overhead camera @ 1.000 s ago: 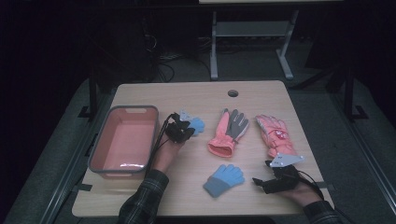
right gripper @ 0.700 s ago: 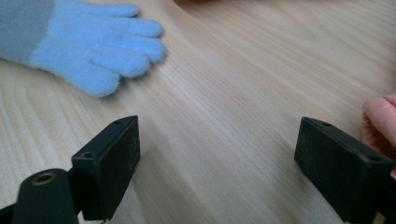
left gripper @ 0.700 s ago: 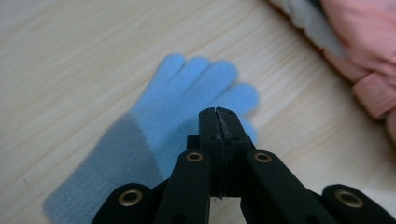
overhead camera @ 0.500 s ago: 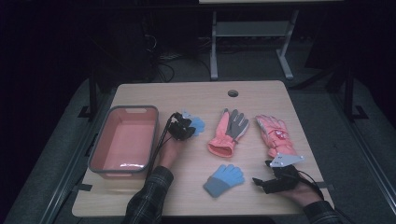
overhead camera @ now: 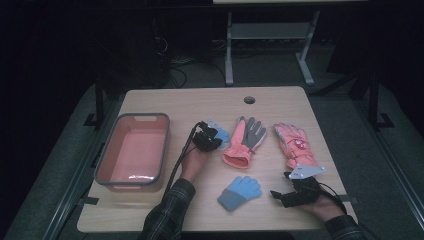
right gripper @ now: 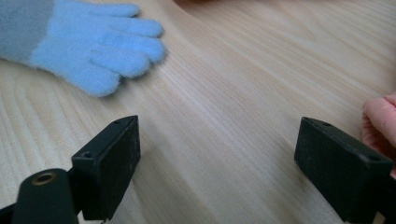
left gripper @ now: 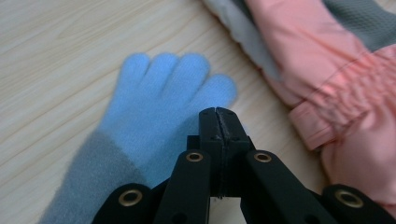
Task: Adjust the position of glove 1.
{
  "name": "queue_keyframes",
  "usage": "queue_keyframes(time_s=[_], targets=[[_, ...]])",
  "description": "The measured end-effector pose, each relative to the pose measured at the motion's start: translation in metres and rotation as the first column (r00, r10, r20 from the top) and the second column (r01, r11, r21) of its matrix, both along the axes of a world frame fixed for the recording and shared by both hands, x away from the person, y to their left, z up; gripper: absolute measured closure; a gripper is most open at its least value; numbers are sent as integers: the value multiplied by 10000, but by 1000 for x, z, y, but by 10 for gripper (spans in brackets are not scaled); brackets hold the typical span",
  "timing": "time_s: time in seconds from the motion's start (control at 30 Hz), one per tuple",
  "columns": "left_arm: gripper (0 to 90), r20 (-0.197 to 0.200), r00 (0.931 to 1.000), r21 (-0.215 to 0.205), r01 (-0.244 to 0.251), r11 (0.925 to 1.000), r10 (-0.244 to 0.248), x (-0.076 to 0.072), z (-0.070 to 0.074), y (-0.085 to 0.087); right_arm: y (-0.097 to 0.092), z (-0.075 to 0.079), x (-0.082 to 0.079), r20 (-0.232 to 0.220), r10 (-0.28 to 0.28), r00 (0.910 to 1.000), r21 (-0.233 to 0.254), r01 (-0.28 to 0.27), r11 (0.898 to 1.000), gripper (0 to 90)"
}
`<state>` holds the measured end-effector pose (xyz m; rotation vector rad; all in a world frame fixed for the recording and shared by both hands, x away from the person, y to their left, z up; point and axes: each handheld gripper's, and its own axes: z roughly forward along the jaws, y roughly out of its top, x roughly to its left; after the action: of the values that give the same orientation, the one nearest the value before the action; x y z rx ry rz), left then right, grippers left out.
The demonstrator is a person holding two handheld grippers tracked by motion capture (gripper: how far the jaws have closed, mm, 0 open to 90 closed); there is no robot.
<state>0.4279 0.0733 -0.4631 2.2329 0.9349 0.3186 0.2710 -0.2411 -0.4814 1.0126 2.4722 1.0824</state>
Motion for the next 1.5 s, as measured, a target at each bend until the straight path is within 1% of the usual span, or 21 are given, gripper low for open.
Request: queue_keyframes(time_s=[0.07, 0.13, 0.17, 0.23, 0.27, 0.4, 0.47, 0.53, 0.57, 0.6, 0.67, 0.8, 0.87, 0.9, 1.0, 1.17, 1.23, 1.27, 1.37, 1.43, 1.5], targets=[[895, 127, 9999, 34, 58, 10000, -59, -1, 3, -1, 0, 0, 0, -1, 1, 10000, 1, -1, 10000, 137], [895, 314, 9995, 42, 21, 10000, -22, 0, 8, 4, 0, 0, 0, -1, 0, 10000, 0, 0, 10000, 137], [896, 391, 9992, 113, -66, 9999, 62, 2, 11, 8, 0, 0, 0, -2, 2, 10000, 1, -2, 10000, 137], [895, 557, 9976, 113, -421, 9990, 414, 5, 16, 17, 0, 0, 0, -3, 0, 10000, 3, 0, 10000, 137], [895, 566, 9970, 104, -537, 9985, 530, 7, 17, 20, 0, 0, 0, -4, 1, 10000, 2, -1, 10000, 137], [895, 776, 9940, 435, -800, 9958, 765, 15, 21, 31, 0, 0, 0, -4, 1, 10000, 3, -1, 10000, 137], [895, 704, 9940, 545, -876, 9947, 837, 17, 18, 33, 0, 0, 0, -11, -14, 10000, 13, 14, 10000, 138], [895, 485, 9955, 954, -861, 9917, 818, 17, 13, 33, 0, 0, 0, -11, -13, 10000, 12, 13, 10000, 137], [895, 377, 9954, 1070, -915, 9900, 880, 17, 10, 32, 0, 0, 0, -11, -16, 10000, 18, 16, 10000, 137], [895, 251, 9947, 1127, -1017, 9884, 994, 16, 8, 32, 0, 0, 0, -11, -14, 10000, 9, 14, 10000, 138], [896, 166, 9943, 1202, -1062, 9871, 1050, 12, 6, 33, 0, 0, 0, -11, -14, 10000, 8, 14, 10000, 138], [896, -42, 9940, 1208, -1079, 9868, 1092, 2, 8, 38, 0, 0, 0, -11, -15, 10000, 12, 15, 10000, 138], [896, -104, 9939, 1082, -1083, 9882, 1101, -6, 8, 39, 0, 0, 0, -11, -16, 10000, 13, 16, 10000, 138], [895, -87, 9954, 1180, -941, 9885, 957, -9, 8, 41, 0, 0, 0, -6, -20, 10000, 11, 20, 10000, 137], [895, -290, 9965, 915, -756, 9929, 785, -23, 8, 43, 0, 0, 0, 2, -12, 10000, 3, 12, 10000, 138], [895, -383, 9986, 844, -339, 9959, 372, -43, 9, 42, 1, 0, 0, -39, -68, 10000, 21, 68, 10000, 138], [894, -355, 9988, 816, -318, 9962, 348, -49, 9, 43, 1, 0, 0, -26, -63, 10000, 18, 63, 10000, 137], [875, -355, 9988, 816, -318, 9962, 348, -49, 9, 43, 1, 0, 0, -17, -55, 10000, 8, 55, 10000, 137], [777, -93, 9989, 534, -454, 9975, 460, -47, 15, 46, 1, 0, 0, -10, -61, 10000, 10, 61, 10000, 137], [706, 21, 9992, 349, -402, 9986, 402, -45, 16, 45, 1, 0, 0, -9, -62, 10000, 10, 62, 10000, 137], [664, 77, 9998, 393, -192, 9990, 189, -43, 15, 42, 1, 0, 0, -11, -62, 10000, 12, 62, 10000, 137]])
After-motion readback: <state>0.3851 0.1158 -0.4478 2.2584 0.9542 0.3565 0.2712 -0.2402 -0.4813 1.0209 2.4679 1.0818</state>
